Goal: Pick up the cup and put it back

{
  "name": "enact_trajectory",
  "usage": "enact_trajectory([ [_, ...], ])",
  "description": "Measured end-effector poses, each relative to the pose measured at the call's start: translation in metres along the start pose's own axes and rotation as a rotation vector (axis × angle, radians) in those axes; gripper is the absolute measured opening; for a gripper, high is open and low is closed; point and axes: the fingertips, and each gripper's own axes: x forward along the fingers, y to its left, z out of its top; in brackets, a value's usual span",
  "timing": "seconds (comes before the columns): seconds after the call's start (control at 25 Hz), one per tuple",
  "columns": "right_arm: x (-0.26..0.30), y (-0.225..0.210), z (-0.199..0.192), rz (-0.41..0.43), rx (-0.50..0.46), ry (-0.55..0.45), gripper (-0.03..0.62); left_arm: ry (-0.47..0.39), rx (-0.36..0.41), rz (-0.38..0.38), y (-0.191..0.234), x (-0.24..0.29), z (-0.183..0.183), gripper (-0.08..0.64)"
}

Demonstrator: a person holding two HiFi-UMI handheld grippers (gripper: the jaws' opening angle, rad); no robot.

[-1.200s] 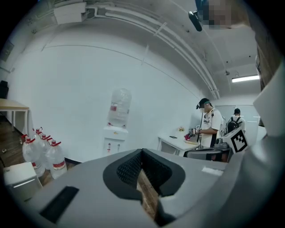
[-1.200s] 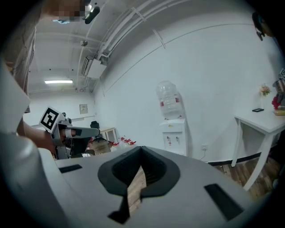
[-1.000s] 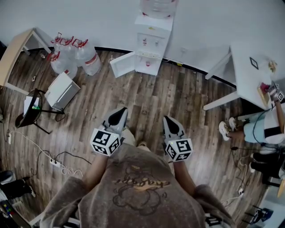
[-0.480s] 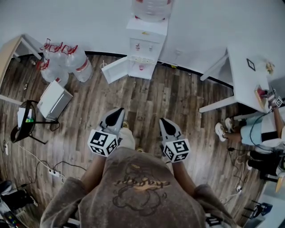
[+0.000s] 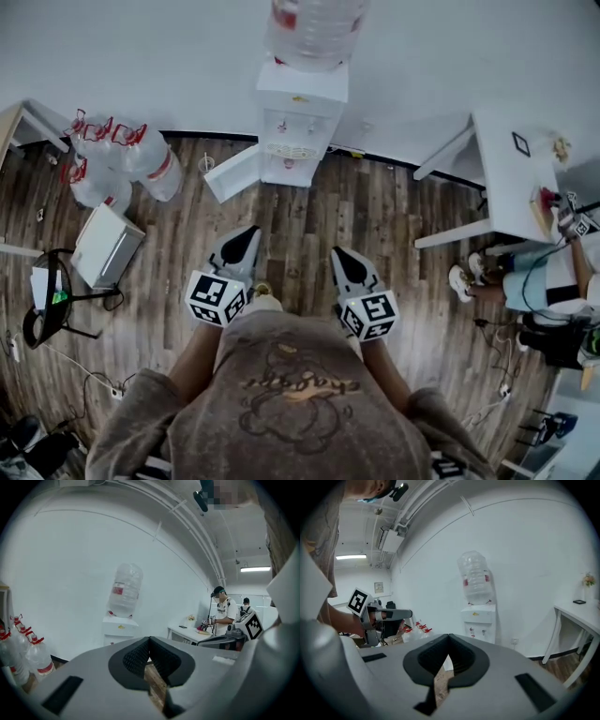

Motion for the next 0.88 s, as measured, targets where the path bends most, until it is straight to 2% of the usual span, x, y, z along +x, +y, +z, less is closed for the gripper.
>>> enact_trajectory([
  [0.24,0.036,-0.015,0.009,-0.057,0.006,0.004,0.000,0.002,-0.002,-0.052,0.036,0.033,0.006,0.002],
  [0.56,0.063,-0.043,0.020,-0.110,0.015,0.006,0.000,0.014,-0.008,-0.091,0.057,0.081,0.013,0.002],
  [0.88,0.099,-0.077,0.031,-0.095,0.032,-0.026,0.000,0.009,0.018,-0.089,0.070,0.127,0.023,0.002],
])
